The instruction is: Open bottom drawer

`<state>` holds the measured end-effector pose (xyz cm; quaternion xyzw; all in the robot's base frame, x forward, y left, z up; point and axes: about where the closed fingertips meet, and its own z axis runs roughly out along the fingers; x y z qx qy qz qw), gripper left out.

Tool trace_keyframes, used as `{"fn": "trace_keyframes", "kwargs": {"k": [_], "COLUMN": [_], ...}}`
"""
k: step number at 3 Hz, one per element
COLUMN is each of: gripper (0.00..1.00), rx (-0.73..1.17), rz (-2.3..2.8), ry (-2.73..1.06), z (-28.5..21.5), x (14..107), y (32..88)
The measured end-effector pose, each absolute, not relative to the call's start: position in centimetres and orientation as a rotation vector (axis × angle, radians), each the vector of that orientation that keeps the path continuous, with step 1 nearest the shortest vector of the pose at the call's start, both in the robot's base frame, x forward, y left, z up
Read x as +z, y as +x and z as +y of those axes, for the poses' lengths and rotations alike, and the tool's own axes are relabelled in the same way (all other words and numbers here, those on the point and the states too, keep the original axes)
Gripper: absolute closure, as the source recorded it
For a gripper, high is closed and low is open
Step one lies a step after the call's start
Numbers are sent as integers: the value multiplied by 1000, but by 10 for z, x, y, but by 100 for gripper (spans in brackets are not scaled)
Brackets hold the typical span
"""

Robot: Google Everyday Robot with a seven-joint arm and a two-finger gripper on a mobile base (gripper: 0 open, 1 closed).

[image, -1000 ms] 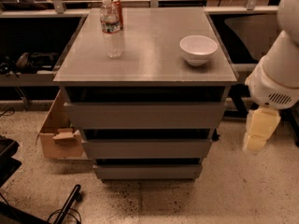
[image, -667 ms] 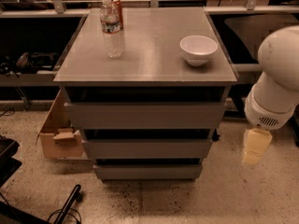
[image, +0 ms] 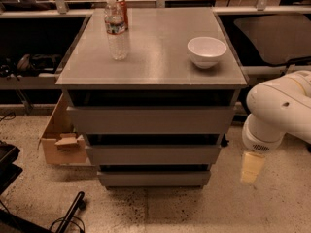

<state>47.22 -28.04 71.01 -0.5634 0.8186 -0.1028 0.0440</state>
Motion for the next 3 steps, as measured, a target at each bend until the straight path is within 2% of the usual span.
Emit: {"fn": "trace_keyframes", "kwargs": {"k": [1,2,3], "gripper": [0,0,0], "rx": [-193,-160,-149], "rz": [2522,2527,2532], "ry": [-1630,-1613,-1695], "z": [-277,-272,-261], "x": [701,701,658], "y": [468,466,457]}}
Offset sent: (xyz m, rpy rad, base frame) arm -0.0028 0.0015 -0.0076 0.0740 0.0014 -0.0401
